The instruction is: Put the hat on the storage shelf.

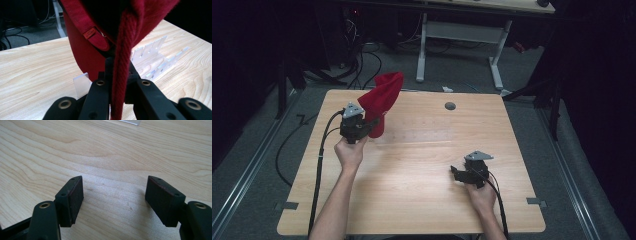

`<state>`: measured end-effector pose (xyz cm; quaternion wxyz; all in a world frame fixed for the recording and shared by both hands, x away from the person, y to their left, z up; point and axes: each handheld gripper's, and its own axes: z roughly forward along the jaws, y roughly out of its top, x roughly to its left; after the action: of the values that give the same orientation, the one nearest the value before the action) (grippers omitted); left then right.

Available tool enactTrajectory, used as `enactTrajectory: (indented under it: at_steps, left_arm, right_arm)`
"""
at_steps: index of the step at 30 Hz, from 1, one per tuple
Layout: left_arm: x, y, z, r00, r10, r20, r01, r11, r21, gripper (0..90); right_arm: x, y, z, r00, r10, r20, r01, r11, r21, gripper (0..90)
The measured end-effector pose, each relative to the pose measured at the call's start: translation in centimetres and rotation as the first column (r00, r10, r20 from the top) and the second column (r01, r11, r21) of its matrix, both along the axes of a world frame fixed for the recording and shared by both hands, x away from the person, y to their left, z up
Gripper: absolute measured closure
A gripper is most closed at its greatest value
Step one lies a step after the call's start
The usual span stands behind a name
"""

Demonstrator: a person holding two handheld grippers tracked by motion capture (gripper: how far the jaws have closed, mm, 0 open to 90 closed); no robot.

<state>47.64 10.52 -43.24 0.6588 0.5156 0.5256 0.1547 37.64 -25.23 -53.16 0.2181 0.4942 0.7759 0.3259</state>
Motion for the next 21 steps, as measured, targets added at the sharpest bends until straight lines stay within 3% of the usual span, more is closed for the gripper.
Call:
enactTrajectory:
  at_steps: [12,21]
  left_arm:
    - [-0.5,0.0,-0.7,1.0000,-0.003,-0.007,0.003,1.0000,-0.001,84.9]
    - [-1.3,0.2,-2.7,0.9988,0.001,-0.049,-0.001,1.0000,-0.002,84.1]
  right_arm:
    - [0.0,0.0,0.0,1.0000,-0.001,-0.001,0.001,1.000,-0.001,31.1]
    - [0.0,0.0,0.0,1.0000,0.000,-0.001,0.000,1.000,-0.001,31.1]
